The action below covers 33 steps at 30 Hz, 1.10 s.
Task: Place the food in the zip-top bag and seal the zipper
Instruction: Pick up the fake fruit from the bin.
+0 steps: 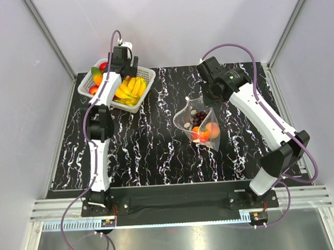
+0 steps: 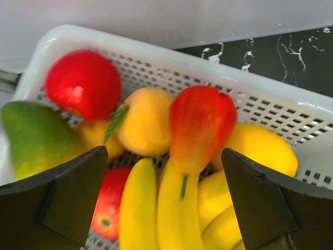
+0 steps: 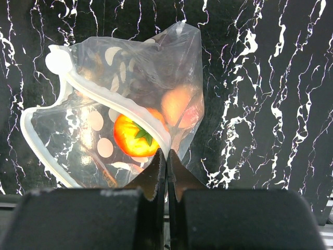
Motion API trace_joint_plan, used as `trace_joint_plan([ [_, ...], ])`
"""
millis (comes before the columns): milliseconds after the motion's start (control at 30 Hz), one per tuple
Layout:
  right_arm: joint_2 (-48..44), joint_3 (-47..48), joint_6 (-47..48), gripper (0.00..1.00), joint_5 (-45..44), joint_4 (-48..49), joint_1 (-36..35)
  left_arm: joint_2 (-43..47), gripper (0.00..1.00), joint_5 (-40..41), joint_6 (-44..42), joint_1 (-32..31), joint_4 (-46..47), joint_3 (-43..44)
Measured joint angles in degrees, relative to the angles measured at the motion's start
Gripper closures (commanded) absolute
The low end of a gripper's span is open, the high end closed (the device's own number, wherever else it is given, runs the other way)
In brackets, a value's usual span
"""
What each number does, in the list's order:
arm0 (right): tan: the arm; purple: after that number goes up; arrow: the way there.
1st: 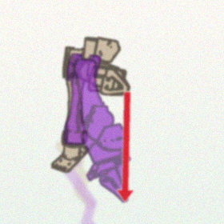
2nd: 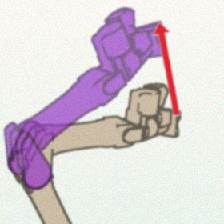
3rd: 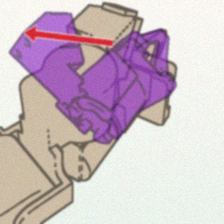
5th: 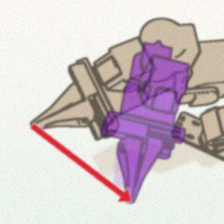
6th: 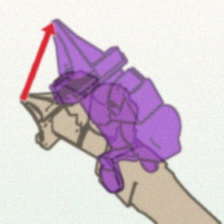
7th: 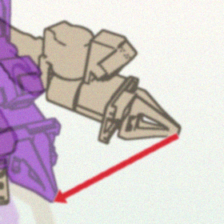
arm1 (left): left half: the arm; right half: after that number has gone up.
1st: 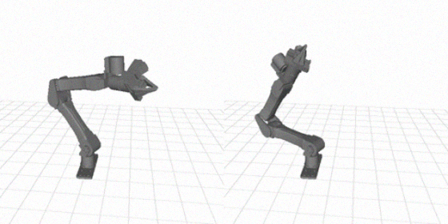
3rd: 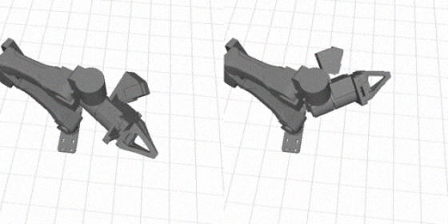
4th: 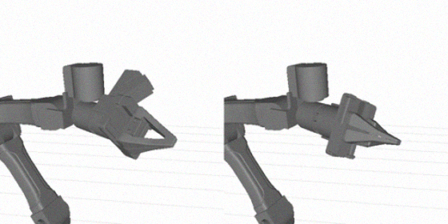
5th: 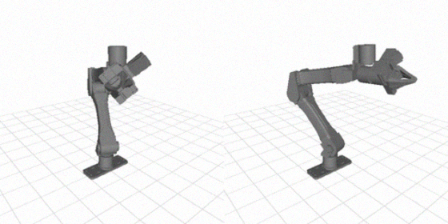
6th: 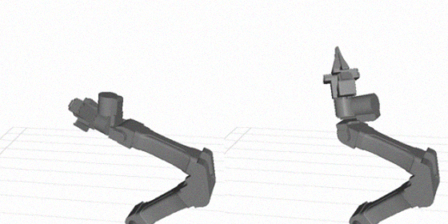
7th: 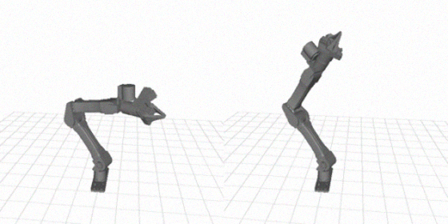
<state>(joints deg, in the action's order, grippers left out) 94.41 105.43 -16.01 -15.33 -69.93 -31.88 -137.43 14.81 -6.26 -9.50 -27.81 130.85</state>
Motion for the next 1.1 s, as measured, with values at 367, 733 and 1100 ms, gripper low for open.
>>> trace_joint_plan([
  [367, -0.1, 0.0, 0.2, 1.0, 0.0, 0.0, 0.0, -9.4, 0.19, -4.9, 0.4, 0.0, 0.5, 8.3],
  [733, -0.4, 0.0, 0.4, 1.0, 0.0, 0.0, 0.0, -6.5, 0.63, -6.7, 2.1, 0.1, 6.3, 0.5],
  [1100, -0.5, 0.0, 0.4, 1.0, 0.4, 0.1, 0.0, 27.8, 0.64, -10.6, 5.3, 0.1, 33.4, -44.1],
])
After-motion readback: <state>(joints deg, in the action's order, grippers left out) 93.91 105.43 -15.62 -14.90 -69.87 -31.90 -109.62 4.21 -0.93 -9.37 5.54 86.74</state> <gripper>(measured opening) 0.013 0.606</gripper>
